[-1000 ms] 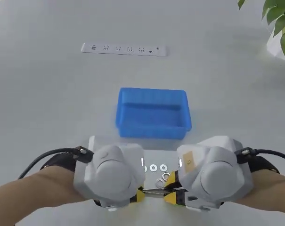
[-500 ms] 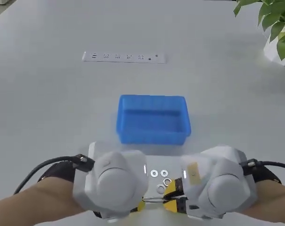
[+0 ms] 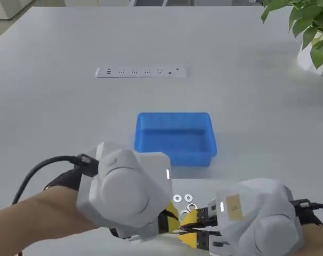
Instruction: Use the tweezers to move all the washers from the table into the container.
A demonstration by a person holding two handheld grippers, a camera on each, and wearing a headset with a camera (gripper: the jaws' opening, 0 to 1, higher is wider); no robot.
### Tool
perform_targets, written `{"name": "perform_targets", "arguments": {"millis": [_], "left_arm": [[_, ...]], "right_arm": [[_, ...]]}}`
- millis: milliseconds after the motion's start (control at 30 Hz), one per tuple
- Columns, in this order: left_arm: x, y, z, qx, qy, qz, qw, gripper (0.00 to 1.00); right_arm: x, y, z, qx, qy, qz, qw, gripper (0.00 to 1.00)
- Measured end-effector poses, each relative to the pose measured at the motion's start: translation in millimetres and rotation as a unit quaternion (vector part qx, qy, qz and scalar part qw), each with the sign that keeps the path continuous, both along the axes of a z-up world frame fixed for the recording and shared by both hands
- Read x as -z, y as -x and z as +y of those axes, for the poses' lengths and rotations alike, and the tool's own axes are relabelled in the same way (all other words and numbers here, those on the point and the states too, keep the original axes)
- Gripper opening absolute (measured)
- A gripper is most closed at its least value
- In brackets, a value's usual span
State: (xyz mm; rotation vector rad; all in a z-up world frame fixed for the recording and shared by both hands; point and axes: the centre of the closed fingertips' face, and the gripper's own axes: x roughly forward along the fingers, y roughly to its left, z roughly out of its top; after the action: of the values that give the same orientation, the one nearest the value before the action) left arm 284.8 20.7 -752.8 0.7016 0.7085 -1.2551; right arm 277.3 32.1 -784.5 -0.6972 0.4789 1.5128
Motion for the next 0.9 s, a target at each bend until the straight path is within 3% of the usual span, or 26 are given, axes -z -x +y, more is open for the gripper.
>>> {"name": "perform_targets", "arguments": {"millis": [133, 200, 233, 267, 300, 333, 400, 533, 567, 600, 633, 667, 800, 900], "left_arm": [[5.9, 0.1, 12.2, -0.008, -0.008, 0.0, 0.9999, 0.05], [10.5, -3.1, 16.5, -0.017, -0.008, -0.002, 0.9998, 0.1], [15.6, -1.5, 19.2, -0.02, -0.009, 0.009, 0.9997, 0.14], [23.2, 3.1, 22.0, -0.023, -0.017, 0.031, 0.9991, 0.17], [27.9, 4.9, 22.3, -0.019, -0.02, 0.036, 0.999, 0.19], [32.6, 7.1, 23.5, -0.009, -0.029, 0.037, 0.9989, 0.21], [43.3, 5.2, 27.4, 0.003, -0.053, 0.021, 0.9984, 0.2], [56.8, 6.0, 27.3, 0.0, -0.06, 0.028, 0.9978, 0.17], [56.3, 10.1, 26.2, 0.01, -0.054, 0.036, 0.9979, 0.14], [55.1, 3.4, 25.2, -0.007, -0.044, 0.023, 0.9987, 0.13], [54.5, 4.2, 24.1, -0.006, -0.035, 0.03, 0.9989, 0.11], [54.8, 4.1, 25.4, -0.007, -0.037, 0.034, 0.9987, 0.07], [51.4, 7.7, 27.0, 0.021, -0.058, 0.022, 0.9978, 0.07], [42.7, 9.1, 27.1, 0.02, -0.056, 0.028, 0.9978, 0.07]], "right_arm": [[0.0, 0.6, -0.4, -0.004, -0.001, -0.001, 1.0, 0.07], [0.3, -0.2, -0.2, -0.006, 0.0, -0.004, 1.0, 0.07], [0.4, -0.1, 0.0, -0.008, 0.001, -0.005, 1.0, 0.07], [0.5, 0.0, 0.6, -0.008, 0.001, -0.003, 1.0, 0.07], [0.3, -0.3, 1.0, -0.008, 0.001, -0.003, 1.0, 0.07], [0.2, -0.3, 1.2, -0.01, 0.002, -0.003, 0.9999, 0.07], [-2.1, -0.4, 1.9, -0.01, 0.0, -0.003, 0.9999, 0.07], [-5.3, 0.1, 2.4, -0.009, -0.005, 0.001, 0.9999, 0.07], [-6.5, 0.2, 2.4, -0.008, -0.007, 0.002, 0.9999, 0.07], [-6.4, 0.9, 2.2, -0.01, -0.006, 0.003, 0.9999, 0.07], [-6.2, 1.0, 1.6, -0.012, -0.004, 0.0, 0.9999, 0.07], [-5.7, 2.3, 1.1, -0.015, -0.002, 0.0, 0.9999, 0.07], [-0.7, 3.8, 2.0, -0.024, 0.009, -0.013, 0.9996, 0.07], [4.2, 4.5, 1.1, -0.028, 0.019, -0.018, 0.9993, 0.07]]}}
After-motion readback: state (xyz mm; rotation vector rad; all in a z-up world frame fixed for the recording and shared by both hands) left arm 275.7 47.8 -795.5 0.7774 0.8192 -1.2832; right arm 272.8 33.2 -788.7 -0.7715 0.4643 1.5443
